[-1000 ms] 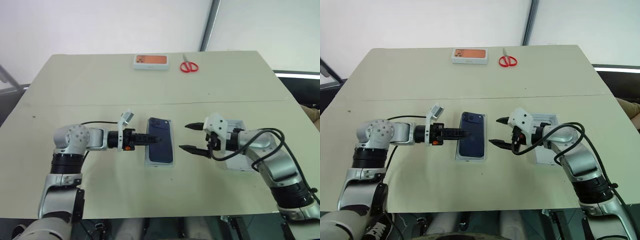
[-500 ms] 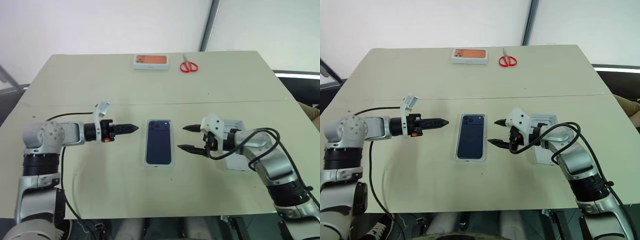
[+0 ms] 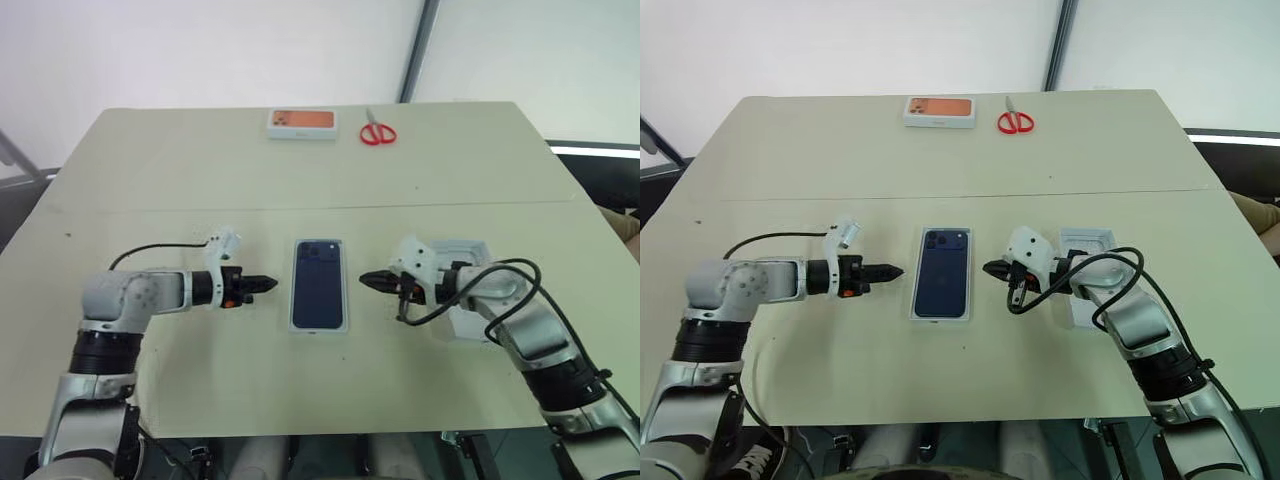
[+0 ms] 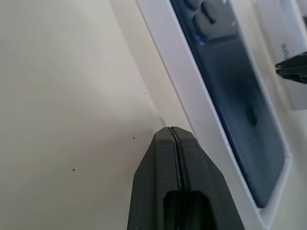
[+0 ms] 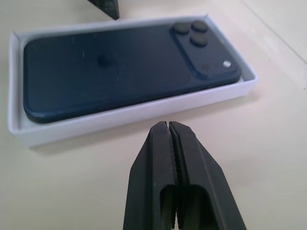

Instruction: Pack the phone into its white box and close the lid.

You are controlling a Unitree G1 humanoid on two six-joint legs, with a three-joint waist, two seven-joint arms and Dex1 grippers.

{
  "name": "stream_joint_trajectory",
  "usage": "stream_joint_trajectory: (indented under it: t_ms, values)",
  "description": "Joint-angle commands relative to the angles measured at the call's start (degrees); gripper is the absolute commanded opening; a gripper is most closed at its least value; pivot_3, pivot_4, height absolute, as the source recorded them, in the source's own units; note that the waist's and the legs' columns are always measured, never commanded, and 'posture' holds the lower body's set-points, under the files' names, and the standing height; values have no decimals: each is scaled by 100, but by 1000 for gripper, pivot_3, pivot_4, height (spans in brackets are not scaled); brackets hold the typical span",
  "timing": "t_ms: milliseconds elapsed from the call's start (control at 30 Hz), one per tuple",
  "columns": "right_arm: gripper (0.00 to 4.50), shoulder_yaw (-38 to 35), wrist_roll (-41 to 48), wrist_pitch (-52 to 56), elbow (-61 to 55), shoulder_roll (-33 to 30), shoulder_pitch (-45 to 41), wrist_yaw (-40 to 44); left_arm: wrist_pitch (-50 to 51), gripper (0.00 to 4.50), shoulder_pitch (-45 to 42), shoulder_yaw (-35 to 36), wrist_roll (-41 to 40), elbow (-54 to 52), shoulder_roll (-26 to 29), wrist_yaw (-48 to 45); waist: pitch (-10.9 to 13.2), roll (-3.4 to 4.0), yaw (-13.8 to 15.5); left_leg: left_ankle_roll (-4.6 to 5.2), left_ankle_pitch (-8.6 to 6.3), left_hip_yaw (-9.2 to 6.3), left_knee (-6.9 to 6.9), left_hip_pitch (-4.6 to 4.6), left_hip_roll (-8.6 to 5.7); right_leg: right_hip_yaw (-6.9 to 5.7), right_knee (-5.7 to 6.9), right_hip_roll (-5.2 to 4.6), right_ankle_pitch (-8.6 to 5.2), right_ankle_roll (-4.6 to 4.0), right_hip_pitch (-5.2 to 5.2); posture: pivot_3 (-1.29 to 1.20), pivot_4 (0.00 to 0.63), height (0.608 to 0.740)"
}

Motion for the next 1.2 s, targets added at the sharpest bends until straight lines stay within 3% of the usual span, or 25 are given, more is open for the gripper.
stream_joint_trajectory:
  t_ms: [33,400,667,867,1200]
  values:
    - [66,76,-206,-145,-14,28,-15,-84,-103,0,43,-288,118,-274,-164,23,-1,1,8,0,0,0,0,0,0,0,0,0,0,0,1,0,150,740]
    - [66,199,-399,-183,-62,69,45,-91,-181,0,-81,-707,377,-234,-830,74,-1,1,56,1,0,-3,9,1,-5,-4,0,-2,0,0,11,0,150,740]
    - [66,-247,-412,-322,26,-545,307,113,-309,0,-290,-1095,581,-133,-1758,224,-2,3,249,8,-4,-8,34,2,-14,-11,-4,-7,0,2,27,0,150,740]
    - [66,-515,-354,-360,-65,-892,628,261,-520,0,-493,-1304,773,139,-1960,89,-2,4,291,16,-9,-5,45,2,-11,-14,-4,-6,1,2,38,0,150,740]
    - [66,-712,-407,-307,-246,-951,890,209,-668,0,-540,-1472,894,265,-2195,-4,-2,3,301,19,-11,-9,51,3,-12,-18,-7,-7,0,3,47,0,150,740]
